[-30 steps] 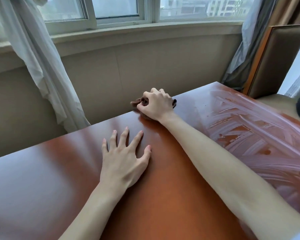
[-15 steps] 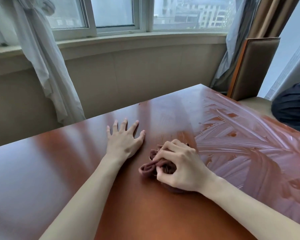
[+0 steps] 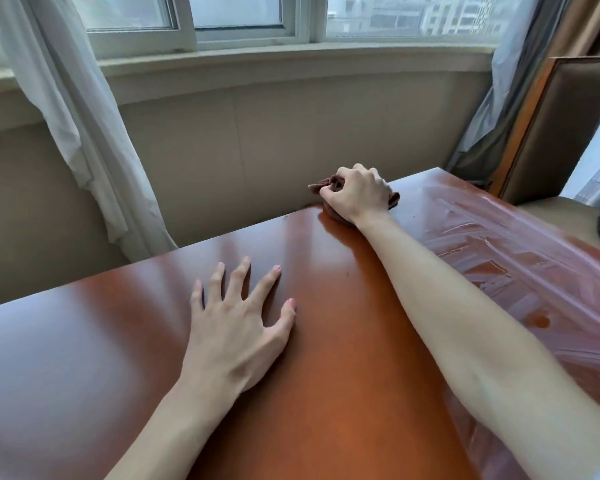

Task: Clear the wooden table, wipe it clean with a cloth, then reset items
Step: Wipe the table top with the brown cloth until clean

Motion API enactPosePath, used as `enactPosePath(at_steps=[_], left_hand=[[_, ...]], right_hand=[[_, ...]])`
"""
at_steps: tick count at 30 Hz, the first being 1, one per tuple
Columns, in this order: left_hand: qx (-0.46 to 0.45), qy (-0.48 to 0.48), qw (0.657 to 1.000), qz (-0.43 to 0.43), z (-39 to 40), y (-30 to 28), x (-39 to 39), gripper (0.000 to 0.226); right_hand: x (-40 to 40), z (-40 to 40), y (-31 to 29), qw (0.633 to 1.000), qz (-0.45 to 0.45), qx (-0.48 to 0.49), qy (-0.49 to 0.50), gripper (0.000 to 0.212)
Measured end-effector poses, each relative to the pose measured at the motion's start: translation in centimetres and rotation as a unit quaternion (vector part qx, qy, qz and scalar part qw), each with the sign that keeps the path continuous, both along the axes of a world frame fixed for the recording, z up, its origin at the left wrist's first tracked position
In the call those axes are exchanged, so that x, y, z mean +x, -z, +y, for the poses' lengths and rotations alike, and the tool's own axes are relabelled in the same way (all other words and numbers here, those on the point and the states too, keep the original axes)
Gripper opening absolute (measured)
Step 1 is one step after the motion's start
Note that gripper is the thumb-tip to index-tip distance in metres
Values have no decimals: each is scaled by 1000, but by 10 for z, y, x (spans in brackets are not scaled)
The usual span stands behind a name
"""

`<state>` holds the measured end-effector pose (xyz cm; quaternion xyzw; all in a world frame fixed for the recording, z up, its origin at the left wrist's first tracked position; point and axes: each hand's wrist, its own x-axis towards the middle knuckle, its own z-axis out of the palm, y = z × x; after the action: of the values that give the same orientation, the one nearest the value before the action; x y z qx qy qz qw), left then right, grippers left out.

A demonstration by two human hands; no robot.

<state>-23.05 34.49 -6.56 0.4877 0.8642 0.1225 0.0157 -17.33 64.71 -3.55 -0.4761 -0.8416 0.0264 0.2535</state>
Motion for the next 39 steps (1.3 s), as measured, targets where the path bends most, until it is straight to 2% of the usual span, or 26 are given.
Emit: enactPosePath(at_steps=[3,8,12,14,17,21,25,29,33,39], left_hand=[[-7,4,1000,-8,0,-1,0,72],[-21,12,1000,-9,-2,-7,3,63],[-24,13,999,-18,-4,-8,3,64],[-23,16,999,-16,-3,-7,2,64],[-16,20,1000,-15,-3,-4,1,64],[-8,20,1000,-11,0,-1,-1,64],[-13,10,1000,-4,1,1,-2,70],[-22,0,1000,11,1,-1,-1,72],[-21,3,1000,-9,3,-2,-1,72],[-53,12,998,-14,1,-11,2,65]], right_hand=[[22,-37,1,1000,-6,1,-26,31],[103,-169,5,995,-21,13,-101,29],[172,-273,9,983,13,55,-176,25],[191,-294,8,974,22,63,-217,20],[180,-270,5,973,18,58,-221,23],[114,-167,2,992,-19,22,-121,33],[36,-58,3,999,3,11,-49,31],[-8,-4,1,1000,-5,1,-11,35],[9,-28,2,1000,-4,4,-29,33],[104,-174,3,994,-26,7,-109,35]])
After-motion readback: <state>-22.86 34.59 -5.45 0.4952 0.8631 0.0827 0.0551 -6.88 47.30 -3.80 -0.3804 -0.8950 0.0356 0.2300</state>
